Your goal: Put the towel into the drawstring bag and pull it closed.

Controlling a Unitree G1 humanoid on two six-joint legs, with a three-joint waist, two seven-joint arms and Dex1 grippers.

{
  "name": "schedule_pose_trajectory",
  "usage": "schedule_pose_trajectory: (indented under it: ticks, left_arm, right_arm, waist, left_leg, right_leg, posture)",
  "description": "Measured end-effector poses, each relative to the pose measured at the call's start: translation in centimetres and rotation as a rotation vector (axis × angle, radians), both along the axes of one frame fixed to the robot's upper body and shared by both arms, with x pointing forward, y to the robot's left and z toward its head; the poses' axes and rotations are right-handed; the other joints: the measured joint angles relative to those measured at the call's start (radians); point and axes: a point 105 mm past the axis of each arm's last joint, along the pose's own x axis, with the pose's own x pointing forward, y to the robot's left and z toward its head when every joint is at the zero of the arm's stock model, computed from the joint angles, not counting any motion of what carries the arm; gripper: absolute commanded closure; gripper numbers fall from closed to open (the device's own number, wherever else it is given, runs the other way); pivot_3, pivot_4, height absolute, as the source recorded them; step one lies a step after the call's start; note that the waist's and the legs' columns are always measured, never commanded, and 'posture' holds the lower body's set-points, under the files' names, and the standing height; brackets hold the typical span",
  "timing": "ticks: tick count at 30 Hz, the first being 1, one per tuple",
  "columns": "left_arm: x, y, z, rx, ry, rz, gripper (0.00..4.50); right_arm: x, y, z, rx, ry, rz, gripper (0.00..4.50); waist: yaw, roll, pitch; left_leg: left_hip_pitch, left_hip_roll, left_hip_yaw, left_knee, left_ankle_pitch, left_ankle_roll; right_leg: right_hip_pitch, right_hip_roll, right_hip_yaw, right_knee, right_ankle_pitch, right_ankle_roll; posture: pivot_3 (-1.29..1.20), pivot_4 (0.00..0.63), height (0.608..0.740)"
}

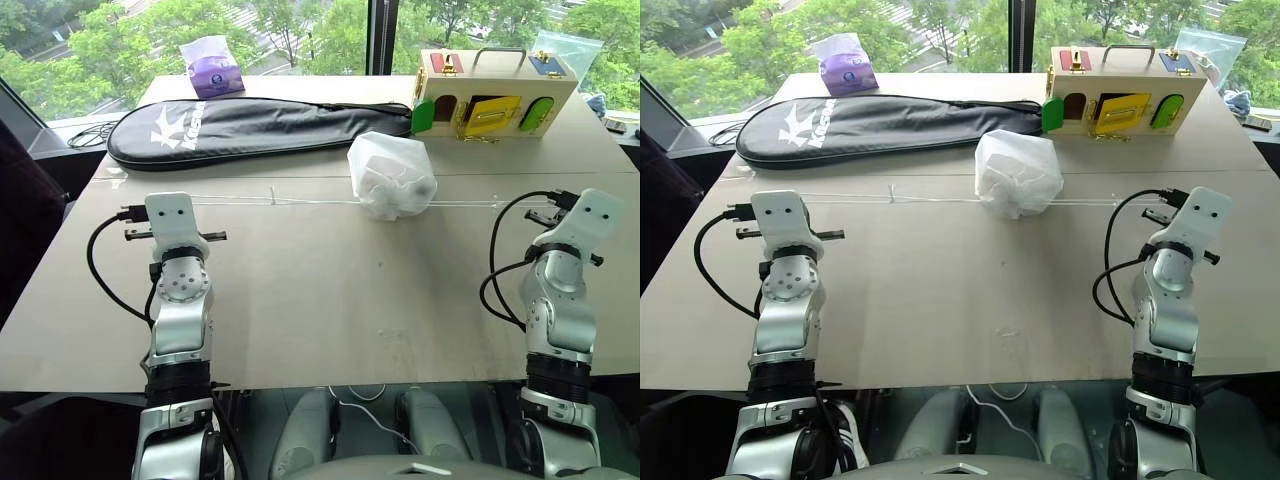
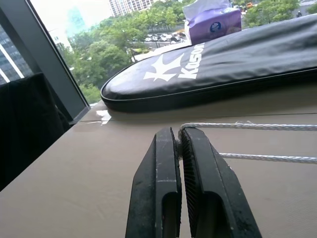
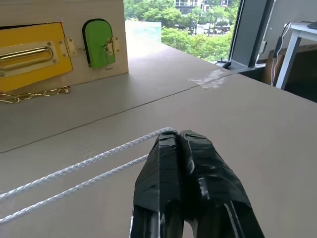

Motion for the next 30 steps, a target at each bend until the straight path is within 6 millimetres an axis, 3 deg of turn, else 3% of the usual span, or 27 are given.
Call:
schedule_pose_trajectory:
  ticks: [4, 8, 9, 11, 13, 16, 17, 18, 22, 25, 30]
  left_arm:
    - [0.7, -1.0, -0.2, -0.030, 0.013, -0.167, 4.45]
    - [2.0, -6.9, 0.0, -0.076, 0.049, -0.555, 4.45]
    - [1.8, -10.3, -0.2, -0.056, 0.104, -0.763, 4.45]
    - [0.4, -14.1, -0.7, -0.002, 0.193, -1.020, 3.33]
    - [-1.1, -15.7, -1.0, 0.019, 0.253, -1.175, 2.50]
    - [-1.8, -15.1, -0.9, 0.037, 0.306, -1.251, 1.04]
    - [-2.0, -13.8, -1.1, 0.051, 0.332, -1.242, 0.45]
    - [-2.1, -12.7, -1.3, 0.053, 0.352, -1.218, 0.17]
    - [-3.6, -8.9, -3.8, 0.000, 0.462, -1.151, 0.06]
    - [-5.7, -7.8, -6.2, -0.032, 0.546, -1.155, 0.06]
    - [-7.2, -7.6, -6.7, -0.029, 0.543, -1.174, 0.06]
  right_arm:
    - [0.8, 0.2, 1.1, -0.035, -0.043, 0.176, 4.50]
    - [0.8, 5.2, 1.9, -0.108, -0.045, 0.601, 4.50]
    - [-0.3, 8.0, 0.8, -0.164, 0.034, 0.836, 4.50]
    - [-2.5, 10.1, -1.2, -0.203, 0.148, 1.070, 3.38]
    - [-4.1, 9.7, -2.6, -0.212, 0.244, 1.170, 2.57]
    - [-5.5, 7.7, -3.1, -0.237, 0.336, 1.219, 1.05]
    - [-6.0, 6.5, -3.0, -0.250, 0.356, 1.215, 0.98]
    - [-6.2, 5.6, -2.8, -0.254, 0.361, 1.201, 0.98]
    - [-7.4, 3.6, -2.9, -0.263, 0.315, 1.199, 0.98]
    - [-8.5, 3.4, -3.8, -0.230, 0.310, 1.235, 0.98]
    - [-9.3, 3.1, -4.3, -0.217, 0.286, 1.263, 0.98]
  waist:
    - [0.001, 0.000, 0.000]
    - [0.002, 0.000, 0.000]
    - [0.003, 0.000, 0.000]
    - [0.000, 0.000, 0.000]
    - [-0.003, 0.000, 0.000]
    - [-0.004, 0.000, 0.000]
    - [-0.003, 0.000, 0.000]
    - [-0.004, 0.000, 0.000]
    - [0.002, 0.000, 0.000]
    - [0.003, 0.000, 0.000]
    - [0.006, 0.000, 0.000]
  left_leg:
    - [0.000, -0.001, 0.001, 0.000, 0.000, 0.000]
    - [0.000, 0.000, 0.000, 0.000, 0.000, 0.000]
    - [-0.001, 0.000, 0.000, 0.000, 0.000, 0.000]
    - [-0.001, 0.000, 0.000, 0.000, 0.000, 0.000]
    - [-0.001, 0.001, 0.001, 0.000, 0.000, 0.001]
    - [0.000, 0.001, 0.000, 0.000, 0.000, 0.001]
    - [0.000, 0.002, 0.000, 0.000, 0.000, 0.001]
    - [0.001, 0.003, 0.001, 0.000, 0.000, 0.001]
    - [0.000, 0.004, 0.002, 0.000, 0.000, 0.001]
    - [0.000, 0.005, 0.003, 0.000, 0.000, 0.001]
    - [0.001, 0.005, 0.003, 0.001, 0.000, 0.001]
  right_leg:
    - [0.000, 0.000, 0.000, -0.001, 0.000, 0.000]
    - [0.001, 0.000, -0.001, -0.001, 0.000, 0.000]
    - [0.001, 0.000, -0.001, -0.001, 0.000, 0.000]
    - [0.001, 0.000, -0.001, -0.003, 0.000, 0.000]
    - [0.001, 0.000, 0.000, -0.004, 0.000, 0.000]
    - [0.001, 0.001, 0.000, -0.003, 0.000, 0.000]
    - [0.001, 0.001, 0.000, -0.003, -0.001, 0.000]
    - [0.001, 0.002, 0.000, -0.003, -0.001, 0.000]
    - [0.001, 0.003, 0.001, -0.004, -0.001, 0.000]
    - [0.001, 0.002, 0.002, -0.005, -0.001, 0.000]
    - [0.002, 0.001, 0.002, -0.004, -0.002, -0.004]
  posture:
    - [0.00, 0.150, 0.740]
    - [0.00, 0.150, 0.740]
    - [0.00, 0.150, 0.740]
    - [0.00, 0.150, 0.740]
    - [0.00, 0.150, 0.740]
    - [0.00, 0.150, 0.740]
    - [0.00, 0.150, 0.740]
    - [0.00, 0.150, 0.740]
    - [0.00, 0.150, 0.740]
    - [0.00, 0.150, 0.740]
    - [0.00, 0.150, 0.740]
